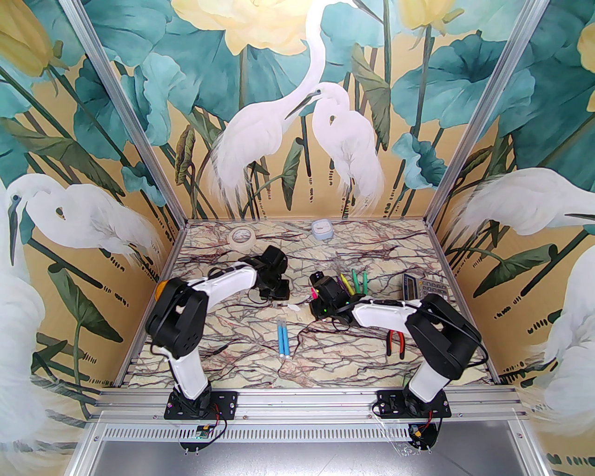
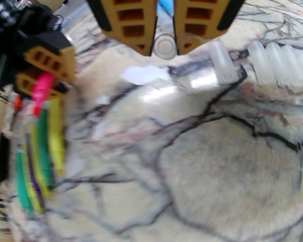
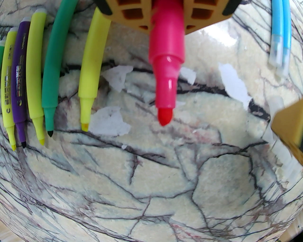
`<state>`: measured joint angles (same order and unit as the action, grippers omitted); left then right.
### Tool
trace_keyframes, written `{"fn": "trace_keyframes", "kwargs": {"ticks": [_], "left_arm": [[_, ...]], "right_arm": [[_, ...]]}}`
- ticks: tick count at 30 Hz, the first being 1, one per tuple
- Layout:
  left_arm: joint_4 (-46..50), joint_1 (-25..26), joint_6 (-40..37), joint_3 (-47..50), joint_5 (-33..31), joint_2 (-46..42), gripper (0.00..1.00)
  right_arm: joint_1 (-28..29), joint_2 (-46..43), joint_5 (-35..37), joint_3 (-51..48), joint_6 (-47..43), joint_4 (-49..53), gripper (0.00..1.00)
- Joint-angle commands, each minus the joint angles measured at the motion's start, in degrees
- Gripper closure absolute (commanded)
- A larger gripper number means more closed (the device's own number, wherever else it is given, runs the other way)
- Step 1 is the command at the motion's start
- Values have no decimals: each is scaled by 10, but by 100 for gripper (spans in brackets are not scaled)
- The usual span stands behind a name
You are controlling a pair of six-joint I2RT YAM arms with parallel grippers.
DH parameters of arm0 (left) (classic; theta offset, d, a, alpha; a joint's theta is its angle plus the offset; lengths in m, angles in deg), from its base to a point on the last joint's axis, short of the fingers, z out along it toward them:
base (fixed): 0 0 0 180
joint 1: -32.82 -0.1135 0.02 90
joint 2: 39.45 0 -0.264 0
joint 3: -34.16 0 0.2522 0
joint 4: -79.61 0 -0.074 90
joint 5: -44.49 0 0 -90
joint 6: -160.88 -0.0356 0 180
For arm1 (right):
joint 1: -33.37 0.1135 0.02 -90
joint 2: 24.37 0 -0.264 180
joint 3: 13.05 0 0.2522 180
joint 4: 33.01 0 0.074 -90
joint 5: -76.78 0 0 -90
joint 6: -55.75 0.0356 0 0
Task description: Open the pen caps
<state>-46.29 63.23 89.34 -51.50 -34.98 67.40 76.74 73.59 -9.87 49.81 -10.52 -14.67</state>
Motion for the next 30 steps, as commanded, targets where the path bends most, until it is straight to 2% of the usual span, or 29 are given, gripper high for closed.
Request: {"fn": "trace_keyframes", "kwargs": {"ticks": [1,16,23,30], "left_arm": [[25,6,-8,-20,-35,20,100],[52,8,-8,-32,-96,51,100],[60,8,-12,-33,-111,50,100],[70,8,-13,-36,-123,45,89]], "right_arm": [[-2,19,37,26,4,24,90],[-2,65,75,59,-3,61,74],[-2,53,101,63,-17,86,72],[5,16,111,67,-21,115,69]]}}
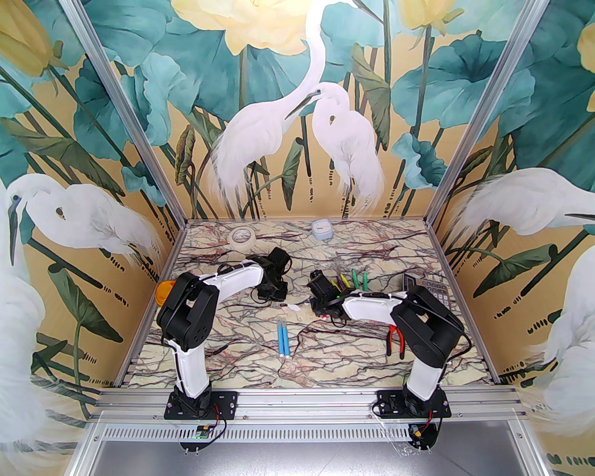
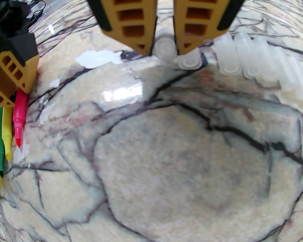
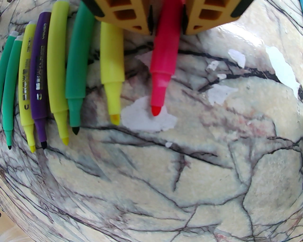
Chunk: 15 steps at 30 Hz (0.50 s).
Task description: Open the pen caps
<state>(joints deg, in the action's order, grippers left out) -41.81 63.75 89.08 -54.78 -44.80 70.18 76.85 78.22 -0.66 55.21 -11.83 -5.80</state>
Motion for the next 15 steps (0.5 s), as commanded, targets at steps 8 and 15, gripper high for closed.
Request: {"fn": "trace_keyframes", "kwargs": {"ticks": [8,15], "left_arm": [[6,3,-16,3,11,-31,72],[-24,-10,-18,22,29,-77,56]], "right_arm": [[45,-85,-36,36,1,74,61],[90,-98,-111,42,32,78,57]]}}
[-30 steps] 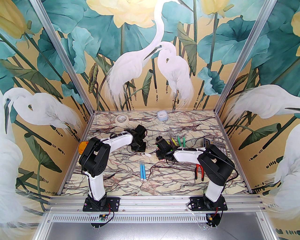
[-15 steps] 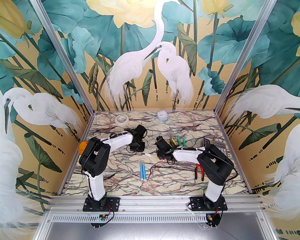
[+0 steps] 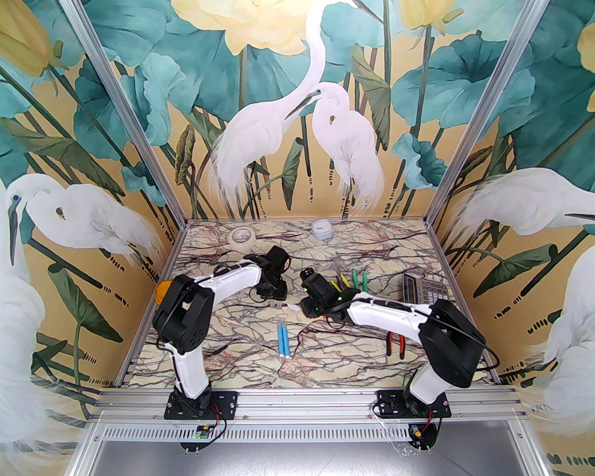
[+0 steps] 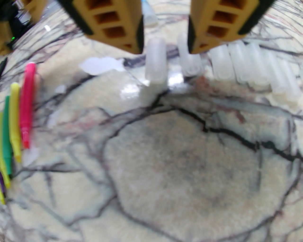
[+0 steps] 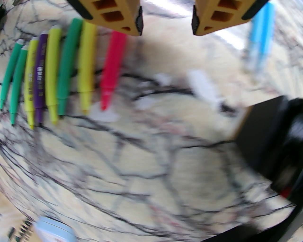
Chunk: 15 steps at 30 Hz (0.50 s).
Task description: Open the pen caps
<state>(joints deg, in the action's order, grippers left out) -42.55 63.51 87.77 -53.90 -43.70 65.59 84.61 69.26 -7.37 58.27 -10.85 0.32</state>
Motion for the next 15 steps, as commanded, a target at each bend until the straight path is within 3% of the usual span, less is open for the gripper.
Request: {"fn": "trace_keyframes", "kwargs": {"ticks": [1,15], "left_arm": [[-24,-13,-3,21,21,-41,55],[-142,-116,35,179,75,-217,42]], "right_arm": [[17,-7,-53,13,27,16,56],[85,60,-88,56,48,35,55]]}}
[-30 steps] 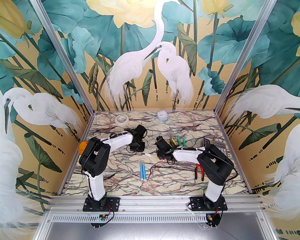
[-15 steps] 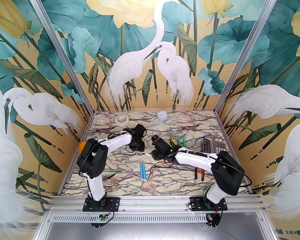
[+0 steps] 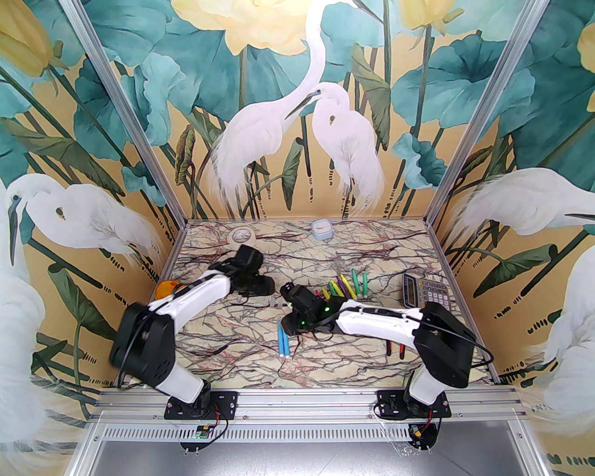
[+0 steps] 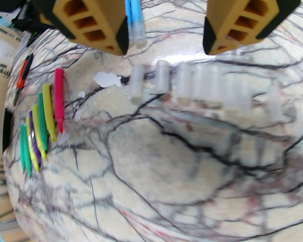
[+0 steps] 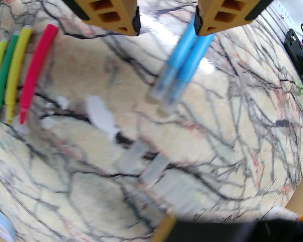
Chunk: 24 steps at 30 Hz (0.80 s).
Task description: Open the pen caps
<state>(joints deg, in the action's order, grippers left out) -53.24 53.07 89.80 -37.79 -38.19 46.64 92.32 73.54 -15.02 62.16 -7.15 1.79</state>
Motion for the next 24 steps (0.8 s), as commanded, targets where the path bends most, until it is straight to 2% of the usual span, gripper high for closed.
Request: {"fn": "trace_keyframes", "kwargs": {"ticks": [1,10,24], "left_arm": [[-43,-17,18,26,21,-38,41],[-68,-55,28,72,28,-88,36],[-74,-58,27,77,36,-87,35]], "right_arm": [[9,24,-12,22,12,23,55],[19,66,-19,49,10,54,55],[29,102,-16,65,17,71,55]]}}
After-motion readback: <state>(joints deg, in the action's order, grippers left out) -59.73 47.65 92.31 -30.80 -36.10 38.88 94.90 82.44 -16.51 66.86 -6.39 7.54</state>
